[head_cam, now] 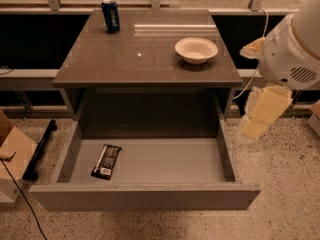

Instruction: Pick rxbar chocolate from top drawer and place on counter

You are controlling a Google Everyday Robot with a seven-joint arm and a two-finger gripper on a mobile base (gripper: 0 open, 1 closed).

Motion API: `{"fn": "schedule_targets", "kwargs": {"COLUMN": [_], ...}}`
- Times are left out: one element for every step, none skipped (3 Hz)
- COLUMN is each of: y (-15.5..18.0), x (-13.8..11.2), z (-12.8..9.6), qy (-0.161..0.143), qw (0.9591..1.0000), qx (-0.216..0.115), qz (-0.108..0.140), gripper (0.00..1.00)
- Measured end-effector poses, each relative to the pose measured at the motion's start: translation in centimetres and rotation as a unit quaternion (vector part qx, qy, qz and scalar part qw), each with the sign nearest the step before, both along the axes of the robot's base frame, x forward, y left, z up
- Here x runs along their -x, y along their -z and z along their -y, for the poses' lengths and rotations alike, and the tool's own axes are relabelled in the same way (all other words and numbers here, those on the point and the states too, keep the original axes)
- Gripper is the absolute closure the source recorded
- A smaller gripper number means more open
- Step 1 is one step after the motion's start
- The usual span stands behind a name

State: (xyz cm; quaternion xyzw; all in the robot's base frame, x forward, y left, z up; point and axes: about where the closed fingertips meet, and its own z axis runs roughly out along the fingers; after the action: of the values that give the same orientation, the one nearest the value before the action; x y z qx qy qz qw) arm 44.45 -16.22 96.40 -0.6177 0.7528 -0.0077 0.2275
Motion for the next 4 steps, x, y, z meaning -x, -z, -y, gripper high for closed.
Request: {"fn": "schedule_targets", "kwargs": {"y": [1.9,5.1,8.5,11.1], "x": [-1.4,-3.7,-5.4,-6.4], "z": [-3.6,-7.9,-11.4,-13.6], "qy": [-0.01,-0.005,-0.01,-0.024], "qw": [0.9985,0.9926,0.987,0.9816], "qx": [-0.052,-0.12,-0.16,-0.189], "qz": [0.016,0.017,0.006,0.0], "gripper": [0.0,0.0,0.0,0.0]}}
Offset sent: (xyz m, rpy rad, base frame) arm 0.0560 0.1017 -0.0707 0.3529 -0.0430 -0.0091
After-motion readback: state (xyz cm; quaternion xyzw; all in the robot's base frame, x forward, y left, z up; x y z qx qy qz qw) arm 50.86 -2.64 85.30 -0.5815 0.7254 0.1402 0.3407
